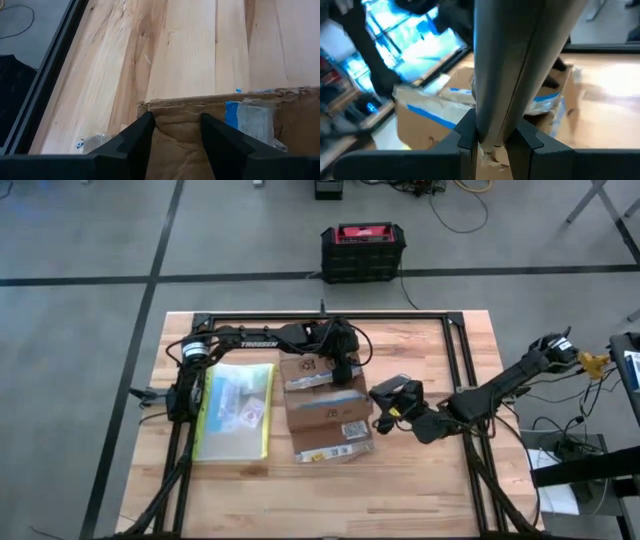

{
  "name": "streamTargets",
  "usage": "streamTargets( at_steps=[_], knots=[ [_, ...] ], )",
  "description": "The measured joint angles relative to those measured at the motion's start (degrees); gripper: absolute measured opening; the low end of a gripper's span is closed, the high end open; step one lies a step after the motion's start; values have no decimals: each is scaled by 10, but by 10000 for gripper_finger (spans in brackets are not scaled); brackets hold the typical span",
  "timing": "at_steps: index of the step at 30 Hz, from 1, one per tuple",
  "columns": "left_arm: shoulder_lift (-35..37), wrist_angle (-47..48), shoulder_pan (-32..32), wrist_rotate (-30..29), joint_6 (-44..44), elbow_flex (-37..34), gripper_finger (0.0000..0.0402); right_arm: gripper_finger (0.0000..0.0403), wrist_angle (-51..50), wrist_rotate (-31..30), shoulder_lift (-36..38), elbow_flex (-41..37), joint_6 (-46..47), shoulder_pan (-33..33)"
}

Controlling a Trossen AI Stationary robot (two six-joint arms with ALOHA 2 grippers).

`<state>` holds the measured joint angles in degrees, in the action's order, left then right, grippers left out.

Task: Unpack boxes
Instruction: Break down the box until it is fully flat

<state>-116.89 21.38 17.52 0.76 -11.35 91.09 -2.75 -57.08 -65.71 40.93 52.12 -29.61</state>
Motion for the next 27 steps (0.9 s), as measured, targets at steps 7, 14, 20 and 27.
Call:
streamTargets(
  at_steps=[7,14,20,27],
  knots=[
    [103,93,-26,5,1,1,147,48,-156,29,47,52,0,5],
    [159,211,-82,8,39,0,145,48,-403,126,73,90,113,33],
    [166,252,-152,12,73,-4,134,48,-460,198,73,114,126,49],
    [170,290,-211,-45,108,-3,123,48,-570,380,67,113,145,121]
  ],
)
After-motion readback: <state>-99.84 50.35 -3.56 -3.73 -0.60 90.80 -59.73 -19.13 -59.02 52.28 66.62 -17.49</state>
